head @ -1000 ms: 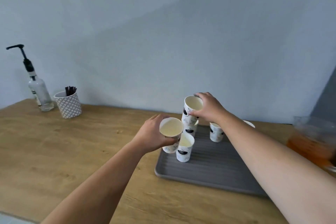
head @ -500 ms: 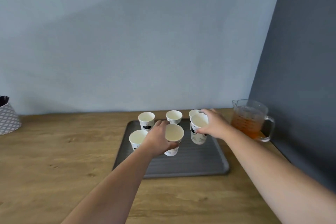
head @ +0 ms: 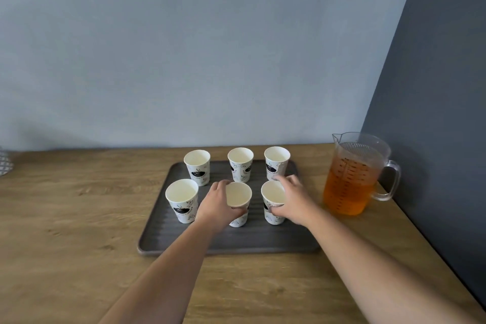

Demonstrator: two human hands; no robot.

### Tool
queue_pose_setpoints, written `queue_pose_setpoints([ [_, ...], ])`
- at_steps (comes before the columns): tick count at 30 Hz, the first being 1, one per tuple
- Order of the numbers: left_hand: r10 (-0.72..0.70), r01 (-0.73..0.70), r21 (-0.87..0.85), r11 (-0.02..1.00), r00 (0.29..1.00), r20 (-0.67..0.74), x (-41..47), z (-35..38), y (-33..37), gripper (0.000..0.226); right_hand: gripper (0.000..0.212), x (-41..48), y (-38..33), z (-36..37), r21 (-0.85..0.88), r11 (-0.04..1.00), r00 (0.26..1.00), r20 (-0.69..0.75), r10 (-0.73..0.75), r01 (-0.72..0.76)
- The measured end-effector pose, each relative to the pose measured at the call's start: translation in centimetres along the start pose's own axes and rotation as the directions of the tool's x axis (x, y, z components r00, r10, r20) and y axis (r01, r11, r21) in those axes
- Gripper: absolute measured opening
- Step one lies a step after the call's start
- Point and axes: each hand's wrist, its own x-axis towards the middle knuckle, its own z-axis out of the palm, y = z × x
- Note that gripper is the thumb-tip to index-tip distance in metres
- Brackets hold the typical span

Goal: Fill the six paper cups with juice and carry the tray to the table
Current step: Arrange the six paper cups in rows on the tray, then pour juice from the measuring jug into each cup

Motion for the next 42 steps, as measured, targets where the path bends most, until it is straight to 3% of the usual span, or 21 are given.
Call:
queue_pose_setpoints([
  [5, -0.020, 0.017, 0.046, 0.999, 0.998, 0.053, 0.2, -0.1, 0.2, 0.090, 0.088, 0.2, 0.4, 0.0, 0.007, 1.000, 1.000, -0.018, -0.010, 0.010],
  [10, 0.038, -0.052, 0.198, 0.979, 0.996, 0.075, -0.6, -1.0, 0.1, 0.104, 0.095, -0.4, 0.2, -0.4, -0.027, 1.000, 0.999, -0.046, -0.015, 0.014],
  [19, 0.200, -0.206, 0.238, 0.949, 0.979, 0.047, -1.5, -3.0, 2.6, 0.097, 0.057, -3.3, -0.6, -5.4, 0.030, 0.999, 0.977, -0.210, -0.030, 0.037],
  [25, 0.325, -0.333, 0.189, 0.924, 0.943, 0.072, -1.1, -1.4, 7.5, 0.090, 0.042, -6.3, 2.3, -10.3, 0.048, 0.998, 0.919, -0.392, 0.053, -0.037],
  [28, 0.359, -0.369, 0.156, 0.916, 0.929, 0.092, -0.3, 0.2, 10.0, 0.087, 0.037, -7.0, 4.6, -12.3, 0.012, 0.997, 0.856, -0.511, 0.074, -0.080],
  [33, 0.379, -0.393, 0.091, 0.915, 0.915, 0.142, 1.6, 3.4, 14.3, 0.086, 0.035, -7.0, 8.8, -14.3, 0.110, 0.987, 0.750, -0.642, 0.158, -0.115],
  [37, 0.343, -0.347, -0.013, 0.938, 0.923, 0.174, 3.3, 6.4, 17.0, 0.089, 0.043, -5.9, 12.3, -14.4, 0.271, 0.950, 0.712, -0.635, 0.299, -0.157],
  [42, 0.267, -0.240, -0.142, 0.960, 0.940, 0.213, 4.6, 9.8, 18.9, 0.091, 0.024, -4.3, 14.4, -12.9, 0.416, 0.900, 0.747, -0.556, 0.365, -0.130],
])
